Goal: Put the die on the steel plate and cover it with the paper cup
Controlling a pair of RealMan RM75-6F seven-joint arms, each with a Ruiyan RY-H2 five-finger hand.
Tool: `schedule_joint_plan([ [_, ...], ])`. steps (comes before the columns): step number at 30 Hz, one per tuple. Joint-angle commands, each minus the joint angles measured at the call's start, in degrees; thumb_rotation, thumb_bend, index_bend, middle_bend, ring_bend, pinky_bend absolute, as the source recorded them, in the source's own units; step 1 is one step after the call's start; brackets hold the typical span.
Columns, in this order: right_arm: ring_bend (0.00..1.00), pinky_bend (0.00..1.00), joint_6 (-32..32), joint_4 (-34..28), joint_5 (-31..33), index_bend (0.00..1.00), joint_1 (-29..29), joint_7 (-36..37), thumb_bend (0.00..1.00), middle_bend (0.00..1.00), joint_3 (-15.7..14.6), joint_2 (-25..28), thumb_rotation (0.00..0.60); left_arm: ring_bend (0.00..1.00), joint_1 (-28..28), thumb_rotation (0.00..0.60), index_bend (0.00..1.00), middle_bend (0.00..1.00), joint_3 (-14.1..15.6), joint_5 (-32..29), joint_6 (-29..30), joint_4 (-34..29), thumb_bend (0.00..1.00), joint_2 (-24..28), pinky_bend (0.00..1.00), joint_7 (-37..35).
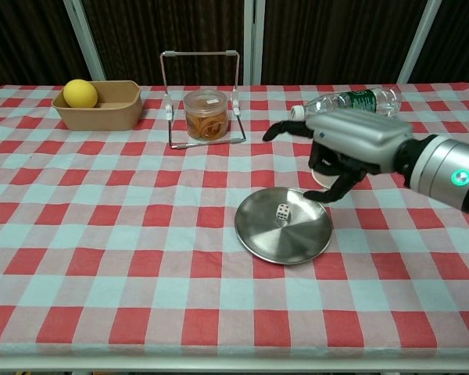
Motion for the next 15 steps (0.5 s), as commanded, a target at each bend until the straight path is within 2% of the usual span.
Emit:
schedule_joint_plan([
  [1,0.62,0.77,5.7,-2.0,-0.1,0.12,-3.1,6.6,0.14,0.67,2.0,4.2,0.600,0.09,-0.1,0.600,0.18,0.19,0.0,0.1,-0.1,0.0,0.06,-0.1,0.00,0.1],
  [3,0.46,0.62,6.3,-1.6,1.3,0.12,-3.8,10.2,0.14,0.51,2.9,5.2,0.600,0.09,-0.2,0.600,0.18,0.19,0.1,0.2,-0.2,0.0,0.06,-0.2,0.00,0.1],
  [4,0.33,0.50,5.7,-1.2,2.9,0.12,-4.1,12.6,0.14,0.41,3.5,5.8,0.600,0.09,-0.2,0.600,0.18,0.19,0.0,0.3,-0.2,-0.1,0.06,-0.2,0.00,0.2],
  [7,0.10,0.24,2.9,0.6,6.5,0.12,-4.3,17.4,0.13,0.23,4.4,6.5,0.600,0.09,-0.4,0.600,0.18,0.19,0.0,0.3,-0.3,-0.3,0.06,-0.1,0.00,0.5],
  [11,0.00,0.07,-1.9,4.7,10.2,0.12,-3.8,21.6,0.12,0.14,4.8,5.2,0.600,0.09,-0.6,0.600,0.18,0.19,-0.1,0.4,-0.5,-0.8,0.06,0.0,0.00,1.0],
  [15,0.00,0.04,-6.4,8.8,12.6,0.12,-2.6,24.8,0.11,0.12,5.1,3.1,0.600,0.09,-0.7,0.600,0.18,0.19,-0.1,0.2,-0.7,-1.2,0.06,0.2,0.00,1.4],
])
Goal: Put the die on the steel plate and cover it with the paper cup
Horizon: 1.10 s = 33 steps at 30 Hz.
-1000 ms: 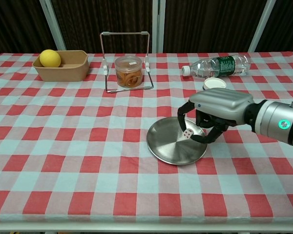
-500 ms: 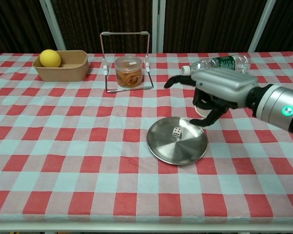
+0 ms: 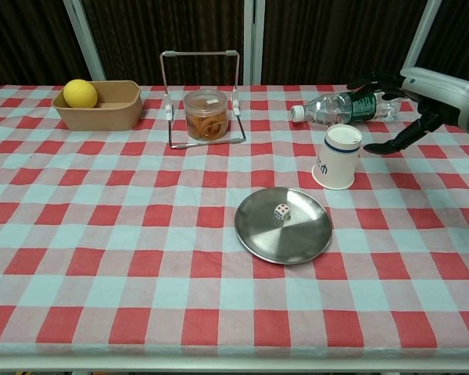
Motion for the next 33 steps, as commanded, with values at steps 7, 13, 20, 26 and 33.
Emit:
schedule_joint_plan([
  [7,0.00,0.04,-8.3,8.8,2.8,0.12,2.9,6.2,0.11,0.13,0.9,-5.0,0.600,0.09,0.0,0.600,0.18,0.19,0.0,-0.5,-0.3,-0.5,0.06,0.4,0.00,0.5],
  [13,0.00,0.04,-10.4,11.4,2.4,0.16,4.6,7.7,0.13,0.15,1.3,-6.9,0.600,0.09,-0.1,0.600,0.18,0.19,0.0,-0.6,-0.5,-0.6,0.06,0.4,0.00,0.7],
  [20,0.00,0.04,-8.0,13.0,1.0,0.53,4.8,9.1,0.32,0.27,2.0,-8.8,0.600,0.09,0.1,0.600,0.18,0.19,0.0,-0.8,-0.3,-0.6,0.06,0.4,0.00,0.6],
  [26,0.01,0.04,-1.1,3.0,-9.1,0.56,2.5,16.3,0.33,0.30,-1.5,-3.0,0.600,0.09,0.2,0.600,0.18,0.18,0.1,-0.8,-0.2,-0.7,0.06,0.5,0.00,0.7],
  [33,0.01,0.04,2.9,-3.3,-17.9,0.57,2.0,17.3,0.33,0.30,-6.9,0.7,0.600,0.09,-0.1,0.600,0.18,0.19,0.0,-0.1,0.1,-1.2,0.06,0.6,0.00,1.1],
])
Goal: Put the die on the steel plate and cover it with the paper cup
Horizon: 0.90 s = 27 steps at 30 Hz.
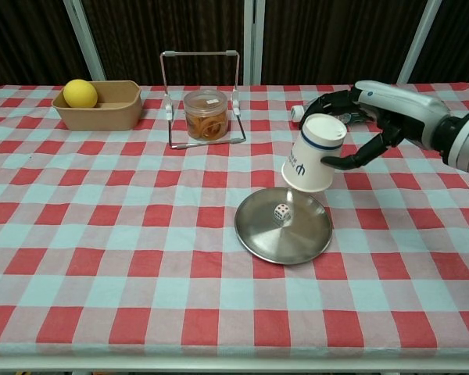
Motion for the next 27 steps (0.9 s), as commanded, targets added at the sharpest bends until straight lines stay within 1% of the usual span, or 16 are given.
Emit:
schedule_joint_plan([
  [1,0.01,0.04,1.0,-2.5,-3.2,0.57,-0.1,-0.4,0.33,0.30,-3.3,1.4,0.600,0.09,0.0,0.600,0.18,0.19,0.0,0.1,0.1,-0.1,0.06,0.0,0.00,0.1],
  [6,0.01,0.04,-0.3,0.2,-2.7,0.57,0.7,-4.1,0.33,0.30,-4.1,-1.8,0.600,0.09,0.2,0.600,0.18,0.19,0.1,-0.1,0.2,0.0,0.06,0.0,0.00,-0.2],
  [10,0.01,0.04,-0.8,2.4,-2.4,0.57,1.5,-4.2,0.33,0.30,-4.0,-4.2,0.600,0.09,0.4,0.600,0.18,0.19,0.2,-0.2,0.3,0.2,0.06,-0.1,0.00,-0.5],
  [20,0.01,0.04,-2.1,6.8,-1.6,0.58,3.4,-3.8,0.33,0.29,-4.0,-8.0,0.600,0.09,0.4,0.600,0.18,0.19,0.3,-0.2,0.1,0.7,0.06,-0.3,0.00,-0.8],
  [23,0.01,0.04,-1.9,6.5,-2.7,0.58,3.6,-1.8,0.33,0.29,-5.2,-7.8,0.600,0.09,0.6,0.600,0.18,0.19,0.3,-0.3,0.1,0.7,0.06,-0.3,0.00,-1.0],
  [27,0.01,0.03,0.1,4.5,-4.9,0.58,3.0,1.2,0.33,0.30,-7.3,-6.1,0.600,0.09,0.7,0.600,0.18,0.19,0.4,-0.5,0.2,0.7,0.06,-0.2,0.00,-1.0],
])
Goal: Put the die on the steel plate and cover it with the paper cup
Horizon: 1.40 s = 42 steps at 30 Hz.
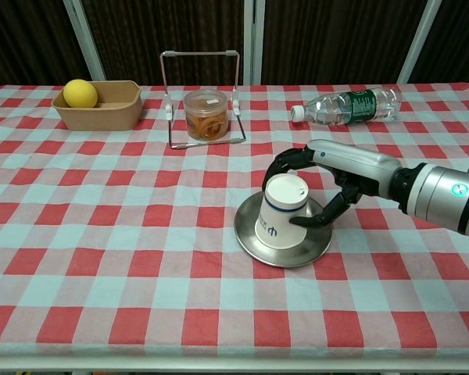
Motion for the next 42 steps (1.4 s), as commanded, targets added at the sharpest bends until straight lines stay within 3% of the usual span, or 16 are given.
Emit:
schedule_joint_plan([
  [1,0.01,0.03,1.6,-1.7,-1.7,0.58,-0.4,2.6,0.33,0.30,-1.7,1.4,0.600,0.09,0.0,0.600,0.18,0.19,0.0,-0.1,-0.1,0.0,0.06,0.0,0.00,0.0],
  [4,0.01,0.03,1.6,-1.1,-1.7,0.58,-0.1,4.1,0.33,0.31,-2.0,1.7,0.600,0.09,-0.1,0.600,0.18,0.19,0.1,0.0,-0.3,-0.1,0.06,0.0,0.00,0.2],
  [11,0.03,0.03,1.5,4.6,1.1,0.58,0.5,2.0,0.33,0.31,0.5,-1.5,0.600,0.09,0.1,0.600,0.18,0.19,0.2,0.0,-0.1,-0.4,0.06,0.2,0.00,0.1],
  [19,0.03,0.03,2.9,1.1,-3.6,0.58,1.0,2.9,0.33,0.31,-3.3,0.2,0.600,0.09,0.0,0.600,0.18,0.19,0.2,0.0,-0.4,-0.4,0.06,0.2,0.00,0.1],
  [26,0.03,0.03,2.7,5.2,0.2,0.58,1.0,0.1,0.33,0.31,-0.3,-2.1,0.600,0.09,0.0,0.600,0.18,0.19,0.1,-0.2,-0.6,-0.2,0.06,0.1,0.00,-0.1],
  [34,0.03,0.03,4.3,0.6,-4.6,0.58,1.4,0.0,0.33,0.32,-4.2,0.0,0.600,0.09,-0.1,0.600,0.18,0.19,0.2,-0.3,-0.9,0.0,0.06,0.0,0.00,-0.1],
  [40,0.03,0.03,3.2,3.9,-0.1,0.58,1.3,-2.2,0.33,0.31,-0.9,-1.7,0.600,0.09,-0.1,0.600,0.18,0.19,0.1,-0.2,-0.8,0.1,0.06,0.0,0.00,-0.3],
  [42,0.03,0.03,3.4,3.7,-0.3,0.58,1.3,-1.9,0.33,0.31,-1.1,-1.7,0.600,0.09,0.0,0.600,0.18,0.19,0.1,-0.3,-0.8,0.1,0.06,-0.1,0.00,-0.3],
])
